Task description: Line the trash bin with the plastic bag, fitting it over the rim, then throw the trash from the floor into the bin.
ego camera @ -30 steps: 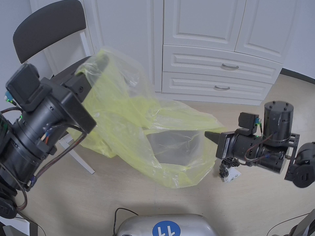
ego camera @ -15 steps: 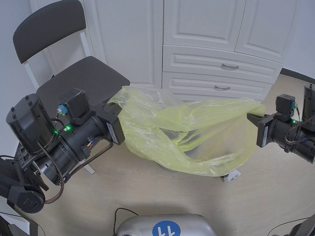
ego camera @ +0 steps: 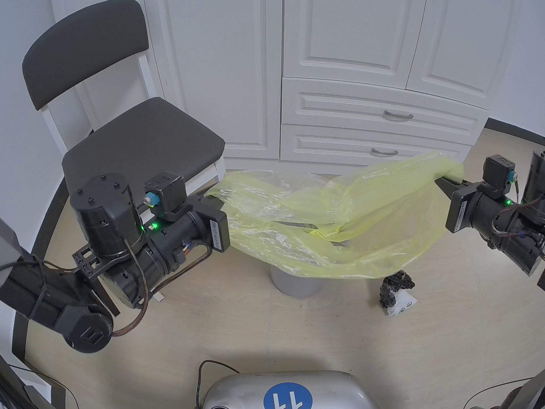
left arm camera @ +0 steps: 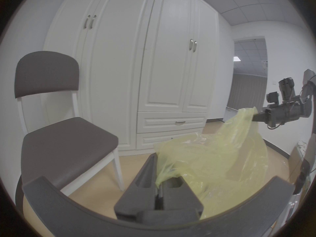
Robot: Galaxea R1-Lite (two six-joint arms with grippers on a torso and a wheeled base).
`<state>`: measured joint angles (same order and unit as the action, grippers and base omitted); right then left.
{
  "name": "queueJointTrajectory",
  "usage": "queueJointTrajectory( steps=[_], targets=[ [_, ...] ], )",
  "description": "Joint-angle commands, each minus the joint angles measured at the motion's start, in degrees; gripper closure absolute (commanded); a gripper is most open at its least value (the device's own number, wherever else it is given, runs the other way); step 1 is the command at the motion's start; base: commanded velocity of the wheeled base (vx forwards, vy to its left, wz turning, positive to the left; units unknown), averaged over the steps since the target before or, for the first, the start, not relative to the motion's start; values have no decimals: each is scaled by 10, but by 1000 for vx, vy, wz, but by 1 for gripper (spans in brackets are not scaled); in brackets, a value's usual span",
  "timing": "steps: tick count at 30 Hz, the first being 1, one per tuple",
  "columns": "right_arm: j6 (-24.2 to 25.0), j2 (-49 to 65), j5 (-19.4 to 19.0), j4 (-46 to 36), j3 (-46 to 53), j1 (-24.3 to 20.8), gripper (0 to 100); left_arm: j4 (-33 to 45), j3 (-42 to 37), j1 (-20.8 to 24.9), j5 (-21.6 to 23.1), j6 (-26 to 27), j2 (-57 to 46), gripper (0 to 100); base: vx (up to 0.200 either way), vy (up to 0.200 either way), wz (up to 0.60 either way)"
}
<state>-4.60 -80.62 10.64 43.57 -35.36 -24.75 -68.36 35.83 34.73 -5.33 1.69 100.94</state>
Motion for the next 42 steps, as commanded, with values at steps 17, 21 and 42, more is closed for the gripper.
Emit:
queueJointTrajectory(
  steps=[17, 21, 42],
  targets=[
    [-56, -75, 3, -82, -4, 64, 100, -1, 47, -102, 54, -22, 68, 100, 0, 0, 0],
    [-83, -95, 3, -82, 1, 81, 100, -1, 53, -121, 69, -22, 71, 100, 0, 0, 0],
    [-138, -105, 2, -81, 33, 103, 100, -19, 33, -137, 90, -23, 58, 100, 0, 0, 0]
  ],
)
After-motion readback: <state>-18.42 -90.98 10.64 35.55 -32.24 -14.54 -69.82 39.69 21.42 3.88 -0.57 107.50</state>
